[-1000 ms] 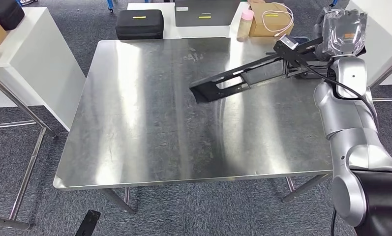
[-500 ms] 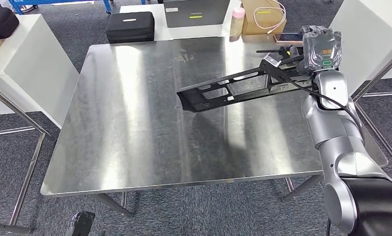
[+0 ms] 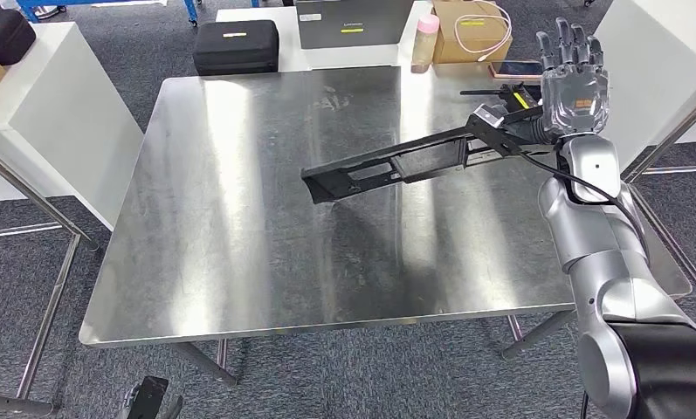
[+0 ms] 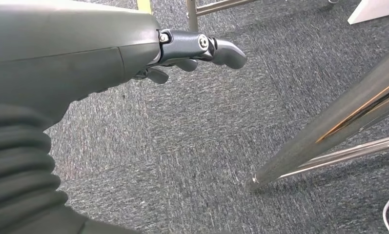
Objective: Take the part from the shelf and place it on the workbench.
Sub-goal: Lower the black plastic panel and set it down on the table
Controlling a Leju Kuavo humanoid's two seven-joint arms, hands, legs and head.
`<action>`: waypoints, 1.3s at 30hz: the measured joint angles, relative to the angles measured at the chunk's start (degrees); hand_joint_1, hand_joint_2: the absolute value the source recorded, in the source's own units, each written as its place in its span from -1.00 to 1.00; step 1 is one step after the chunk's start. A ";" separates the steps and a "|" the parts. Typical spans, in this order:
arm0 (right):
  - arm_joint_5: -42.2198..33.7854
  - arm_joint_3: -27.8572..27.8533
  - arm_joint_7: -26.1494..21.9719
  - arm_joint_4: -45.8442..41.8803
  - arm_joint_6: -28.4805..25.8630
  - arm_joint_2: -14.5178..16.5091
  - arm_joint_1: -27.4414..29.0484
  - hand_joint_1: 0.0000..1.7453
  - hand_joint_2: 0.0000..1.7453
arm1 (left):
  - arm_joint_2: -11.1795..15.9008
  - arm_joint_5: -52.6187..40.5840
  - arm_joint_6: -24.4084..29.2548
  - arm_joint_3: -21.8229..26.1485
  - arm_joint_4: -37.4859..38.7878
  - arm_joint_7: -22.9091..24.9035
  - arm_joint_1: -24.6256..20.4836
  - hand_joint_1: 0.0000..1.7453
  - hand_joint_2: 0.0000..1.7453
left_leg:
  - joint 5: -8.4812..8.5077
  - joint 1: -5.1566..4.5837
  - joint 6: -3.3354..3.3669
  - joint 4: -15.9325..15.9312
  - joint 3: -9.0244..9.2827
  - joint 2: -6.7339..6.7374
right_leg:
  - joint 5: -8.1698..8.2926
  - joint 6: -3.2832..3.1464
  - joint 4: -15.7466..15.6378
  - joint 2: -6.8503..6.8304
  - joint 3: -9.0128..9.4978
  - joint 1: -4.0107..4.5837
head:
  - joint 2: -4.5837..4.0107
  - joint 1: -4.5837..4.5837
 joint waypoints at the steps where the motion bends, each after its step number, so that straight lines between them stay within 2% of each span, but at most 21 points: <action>1: -0.13 -0.09 0.07 0.00 0.31 -0.07 0.07 -1.00 -1.00 | -0.01 0.01 -0.13 0.00 0.00 0.07 0.00 -1.00 -1.00 | 0.00 -0.04 0.01 0.01 -0.01 0.00 | 0.00 0.00 0.00 0.00 0.00 -0.02 | 0.00 0.01; 10: -1.84 -1.72 1.80 -0.04 4.50 -0.30 0.04 -1.00 -1.00 | -0.02 0.51 -1.18 0.13 -0.01 0.91 -0.06 -1.00 -1.00 | -0.05 -0.27 0.08 0.03 -0.02 -0.01 | -0.01 0.01 -0.01 -0.01 0.00 -0.16 | 0.00 0.01; 20: -1.19 -2.90 7.32 -0.06 8.18 -0.57 -0.33 -1.00 -1.00 | -0.02 0.91 -1.46 0.60 -0.01 0.88 -0.06 -1.00 -1.00 | -0.05 -0.27 0.09 0.03 -0.01 -0.02 | 0.00 0.01 -0.01 -0.02 0.00 -0.26 | 0.00 -0.01; 22: -1.62 -3.53 10.30 -0.01 12.14 -0.90 -0.82 -1.00 -1.00 | -0.01 0.99 -1.73 0.86 -0.01 0.95 -0.06 -1.00 -1.00 | -0.04 -0.27 0.09 0.03 -0.02 -0.04 | 0.00 0.01 -0.01 -0.05 -0.01 -0.26 | 0.00 -0.01; 28: -5.07 -7.42 19.96 0.94 30.33 -2.05 -3.09 -1.00 -1.00 | 0.01 0.98 -2.59 1.64 -0.01 1.67 -0.11 -1.00 -1.00 | -0.04 -0.32 0.10 0.03 -0.03 -0.04 | 0.00 0.02 -0.01 -0.07 0.00 -0.27 | 0.00 0.01; 34: -5.33 -10.32 24.25 1.64 35.16 -3.27 -4.76 -1.00 -1.00 | 0.17 0.79 -2.97 1.73 -0.01 1.97 -0.16 -1.00 -1.00 | -0.04 -0.33 0.10 0.03 -0.03 -0.04 | 0.00 0.02 -0.01 -0.07 -0.01 -0.30 | 0.00 -0.01; 39: -5.23 -11.58 25.05 1.93 37.41 -4.26 -5.40 -1.00 -1.00 | 0.18 0.74 -3.02 1.80 -0.01 2.14 -0.21 -1.00 -1.00 | -0.04 -0.32 0.11 0.03 -0.03 -0.04 | 0.00 0.02 -0.01 -0.07 -0.01 -0.30 | 0.00 -0.01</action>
